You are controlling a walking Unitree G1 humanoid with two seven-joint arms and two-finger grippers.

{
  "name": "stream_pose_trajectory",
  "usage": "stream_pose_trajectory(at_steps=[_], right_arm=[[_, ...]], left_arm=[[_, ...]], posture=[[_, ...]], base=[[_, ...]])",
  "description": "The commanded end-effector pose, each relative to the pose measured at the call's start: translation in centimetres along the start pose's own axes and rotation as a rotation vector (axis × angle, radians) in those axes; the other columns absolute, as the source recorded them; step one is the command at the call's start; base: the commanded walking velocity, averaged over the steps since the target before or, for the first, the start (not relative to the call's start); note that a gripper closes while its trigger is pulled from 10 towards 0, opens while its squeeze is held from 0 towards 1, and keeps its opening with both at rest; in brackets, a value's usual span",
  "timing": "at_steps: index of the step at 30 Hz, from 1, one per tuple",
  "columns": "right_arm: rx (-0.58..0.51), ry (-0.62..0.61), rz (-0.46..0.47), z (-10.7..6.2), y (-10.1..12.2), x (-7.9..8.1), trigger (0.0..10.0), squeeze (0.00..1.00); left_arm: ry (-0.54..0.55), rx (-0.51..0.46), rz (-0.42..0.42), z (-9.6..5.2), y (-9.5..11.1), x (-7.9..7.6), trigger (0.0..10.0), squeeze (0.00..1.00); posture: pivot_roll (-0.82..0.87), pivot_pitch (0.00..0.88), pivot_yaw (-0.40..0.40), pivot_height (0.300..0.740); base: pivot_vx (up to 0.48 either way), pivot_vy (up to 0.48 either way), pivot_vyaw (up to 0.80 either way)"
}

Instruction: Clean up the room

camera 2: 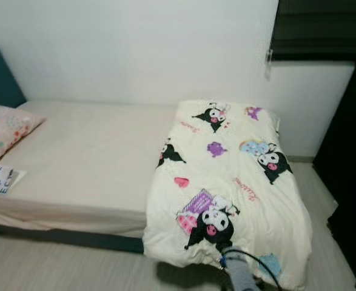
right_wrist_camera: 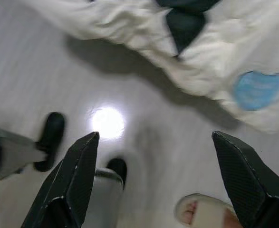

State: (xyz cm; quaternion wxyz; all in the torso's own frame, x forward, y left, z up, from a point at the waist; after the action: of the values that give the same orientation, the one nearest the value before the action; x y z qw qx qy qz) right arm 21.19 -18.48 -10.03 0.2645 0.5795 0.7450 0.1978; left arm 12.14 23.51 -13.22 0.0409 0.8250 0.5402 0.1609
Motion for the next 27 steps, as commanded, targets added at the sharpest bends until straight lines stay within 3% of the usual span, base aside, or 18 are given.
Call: stream_pose_trajectory(at_steps=[1, 11, 20, 27], right_arm=[[0.01, 0.001, 0.0, -0.1, -0.4, -0.2, 10.0, 0.0], [0.048, 0.015, -0.01, -0.2, -1.5, 0.3, 10.0, 0.0], [0.15, 0.006, 0.09, -0.6, -3.6, 0.3, 10.0, 0.0], [0.19, -0.024, 0.1, -0.9, -4.7, -0.3, 10.0, 0.0]], left_arm=[[0.021, 0.003, -0.01, -0.2, -0.4, 1.5, 10.0, 0.0], [0.024, -0.003, -0.017, -0.3, -0.6, 2.0, 10.0, 0.0], [0.024, -0.013, -0.092, -0.2, -0.7, 1.4, 10.0, 0.0], [-0.001, -0.013, -0.118, -0.1, -0.6, 0.2, 10.0, 0.0]], posture=[[-0.14, 0.038, 0.04, 0.74], [-0.14, 0.036, 0.034, 0.74], [-0.12, 0.012, 0.017, 0.74], [-0.11, 0.0, 0.008, 0.74]], base=[[0.0, 0.0, 0.79], [0.0, 0.0, 0.79], [0.0, 0.0, 0.79], [0.054, 0.0, 0.79]])
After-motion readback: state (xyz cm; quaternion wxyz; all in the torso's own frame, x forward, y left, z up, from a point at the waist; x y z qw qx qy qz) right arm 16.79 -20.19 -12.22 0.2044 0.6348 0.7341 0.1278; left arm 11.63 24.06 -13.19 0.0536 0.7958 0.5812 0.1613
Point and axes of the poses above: a point about 5 cm out from each wrist's last joint towards the gripper, its own z axis pointing out of the wrist towards the gripper, its own y axis along the axis of the wrist's last joint, x = y × z, the point moved 3 cm from there along z, pointing out of the wrist towards the gripper, and after that the axes turned 3 degrees about z, right-handed, at the moved point
